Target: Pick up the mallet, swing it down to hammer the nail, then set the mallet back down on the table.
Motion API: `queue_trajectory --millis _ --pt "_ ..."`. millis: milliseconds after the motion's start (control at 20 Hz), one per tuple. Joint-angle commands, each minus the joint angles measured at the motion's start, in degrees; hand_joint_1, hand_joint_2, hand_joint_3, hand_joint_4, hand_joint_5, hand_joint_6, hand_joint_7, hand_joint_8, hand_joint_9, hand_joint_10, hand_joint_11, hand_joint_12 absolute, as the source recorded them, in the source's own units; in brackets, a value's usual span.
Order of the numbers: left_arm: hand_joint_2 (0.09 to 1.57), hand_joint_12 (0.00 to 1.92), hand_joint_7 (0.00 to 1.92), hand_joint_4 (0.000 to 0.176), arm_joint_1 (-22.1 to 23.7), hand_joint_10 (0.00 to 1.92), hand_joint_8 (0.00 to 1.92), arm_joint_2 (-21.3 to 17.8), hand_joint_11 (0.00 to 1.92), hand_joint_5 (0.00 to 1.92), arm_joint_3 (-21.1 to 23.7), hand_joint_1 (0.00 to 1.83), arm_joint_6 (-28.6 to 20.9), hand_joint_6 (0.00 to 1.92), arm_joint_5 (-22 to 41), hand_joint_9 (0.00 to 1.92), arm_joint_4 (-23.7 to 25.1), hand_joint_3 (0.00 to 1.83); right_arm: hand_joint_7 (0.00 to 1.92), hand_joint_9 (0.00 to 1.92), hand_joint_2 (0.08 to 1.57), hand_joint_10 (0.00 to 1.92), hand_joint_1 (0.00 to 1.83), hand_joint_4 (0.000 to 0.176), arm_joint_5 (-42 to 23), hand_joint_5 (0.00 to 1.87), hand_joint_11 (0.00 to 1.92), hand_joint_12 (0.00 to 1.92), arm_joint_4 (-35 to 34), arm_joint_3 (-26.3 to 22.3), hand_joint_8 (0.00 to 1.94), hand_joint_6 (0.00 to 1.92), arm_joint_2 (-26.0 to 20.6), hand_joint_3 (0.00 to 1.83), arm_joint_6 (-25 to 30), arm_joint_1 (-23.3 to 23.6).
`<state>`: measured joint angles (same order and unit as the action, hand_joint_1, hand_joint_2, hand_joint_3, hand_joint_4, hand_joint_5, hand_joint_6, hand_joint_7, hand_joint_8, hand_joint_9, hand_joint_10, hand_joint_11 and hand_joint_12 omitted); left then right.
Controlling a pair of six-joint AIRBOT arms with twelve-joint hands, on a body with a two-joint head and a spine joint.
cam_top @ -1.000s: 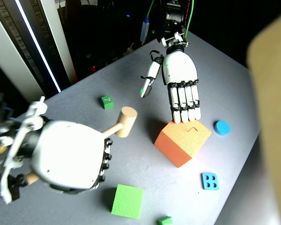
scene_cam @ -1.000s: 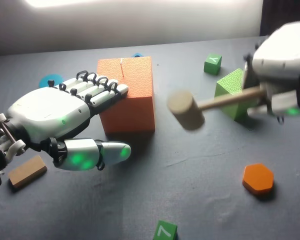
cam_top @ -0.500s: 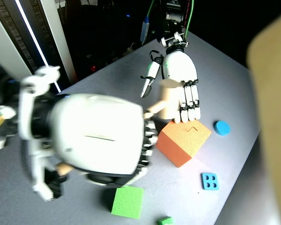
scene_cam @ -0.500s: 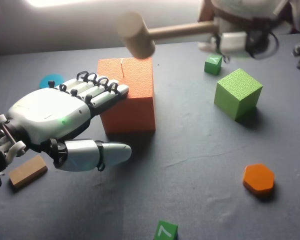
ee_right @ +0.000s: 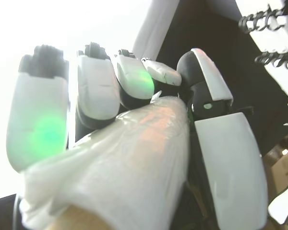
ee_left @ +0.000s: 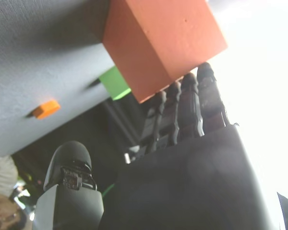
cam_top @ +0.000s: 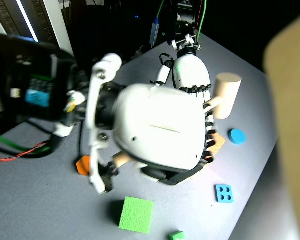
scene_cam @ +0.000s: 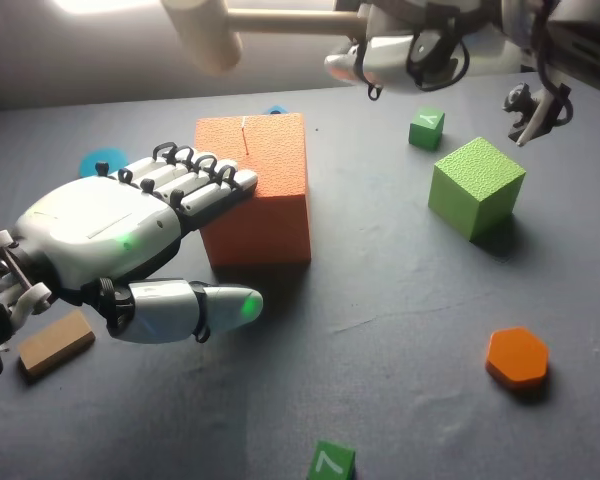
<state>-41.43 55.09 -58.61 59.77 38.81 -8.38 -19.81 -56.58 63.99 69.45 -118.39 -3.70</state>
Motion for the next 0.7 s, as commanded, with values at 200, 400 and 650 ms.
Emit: queue_trajectory --millis 200,400,650 --pt "1.19 0.03 0.07 0.0 0.15 0.0 0.0 0.2 0.05 0.07 0.12 0.0 -0.29 0.0 2.54 0.07 0.66 0.0 1.42 1.58 1.41 1.92 0.73 0.0 -7.61 1.14 1.79 1.92 0.78 0.72 1.94 1.92 1.49 0.0 0.0 0.63" --pt "1.19 0.02 0.06 0.0 0.2 0.0 0.0 0.62 0.03 0.06 -0.13 0.0 -0.29 0.0 2.54 0.06 0.66 0.0 1.42 1.57 1.4 1.92 0.74 0.0 -7.7 1.14 1.78 1.92 -1.07 0.96 1.94 1.92 2.12 0.0 0.0 0.88" --pt "1.19 0.02 0.04 0.0 0.22 0.0 0.0 0.95 0.03 0.05 -0.27 0.0 -0.25 0.0 2.54 0.04 0.66 0.0 1.4 1.57 1.4 1.92 0.74 0.0 -7.95 1.14 1.78 1.92 -2.11 3.37 1.94 1.92 3.69 0.0 0.68 -0.41"
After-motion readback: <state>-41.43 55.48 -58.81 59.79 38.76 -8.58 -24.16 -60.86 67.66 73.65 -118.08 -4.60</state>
